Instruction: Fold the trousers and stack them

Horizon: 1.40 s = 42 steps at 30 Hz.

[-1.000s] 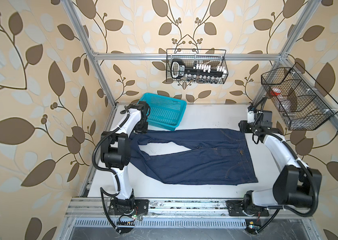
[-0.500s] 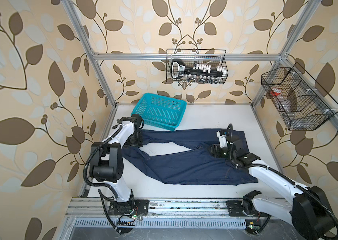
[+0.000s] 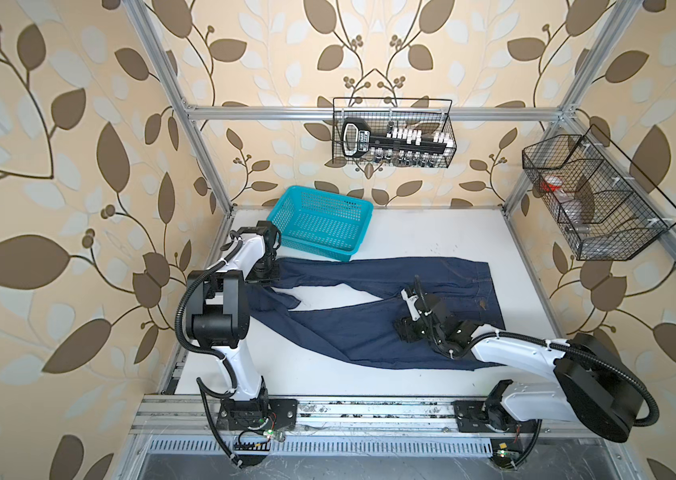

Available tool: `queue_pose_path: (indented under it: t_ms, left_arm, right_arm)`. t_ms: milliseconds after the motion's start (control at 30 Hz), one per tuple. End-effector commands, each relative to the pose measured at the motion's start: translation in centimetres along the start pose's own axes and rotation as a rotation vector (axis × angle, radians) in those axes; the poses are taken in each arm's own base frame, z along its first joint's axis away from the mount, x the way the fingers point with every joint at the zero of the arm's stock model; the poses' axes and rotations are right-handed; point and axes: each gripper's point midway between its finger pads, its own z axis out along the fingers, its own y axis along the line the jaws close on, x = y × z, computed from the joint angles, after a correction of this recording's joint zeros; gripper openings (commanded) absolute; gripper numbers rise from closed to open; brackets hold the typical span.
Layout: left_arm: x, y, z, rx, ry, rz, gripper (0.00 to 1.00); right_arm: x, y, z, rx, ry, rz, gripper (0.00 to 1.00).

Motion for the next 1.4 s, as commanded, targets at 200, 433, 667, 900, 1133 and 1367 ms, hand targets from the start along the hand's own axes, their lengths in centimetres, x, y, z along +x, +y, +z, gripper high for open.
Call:
queue_pose_path:
  t_ms: [200,433,667,900,1133,1367]
  left_arm:
    - [-2.4,5.4,-5.4,-0.209,-0.031,0.028,0.07]
    - [-5.1,6.8,-3.5,-0.321,0.014,0.084,0.13]
    - [-9.2,8.7,-2.9,-0.5,-0.037,0.121,0.28]
    - [-9.9,9.7,-2.1,-0.582,-0.024,0.12,0.63]
    - [-9.1,10.6,-4.0,-0.591,-0.042,0.075,0.72]
    - [-7.1,9.0,-4.2,-0.442,-0.009,0.059,0.76]
  right_arm:
    - [4.9,-1.2,-0.7,0.09,0.115,0.013,0.58]
    - [5.4,-3.3,-1.8,0.185,0.132,0.071,0.59]
    - [3.6,-5.1,-3.9,0.19,0.051,0.196,0.59]
    - [-2.7,-7.4,-6.6,0.196,-0.076,0.261,0.6]
    - [-8.1,-7.1,-4.2,0.124,-0.079,0.239,0.63]
    - [-7.0,-11.9,0.4,0.218,0.057,0.289,0.62]
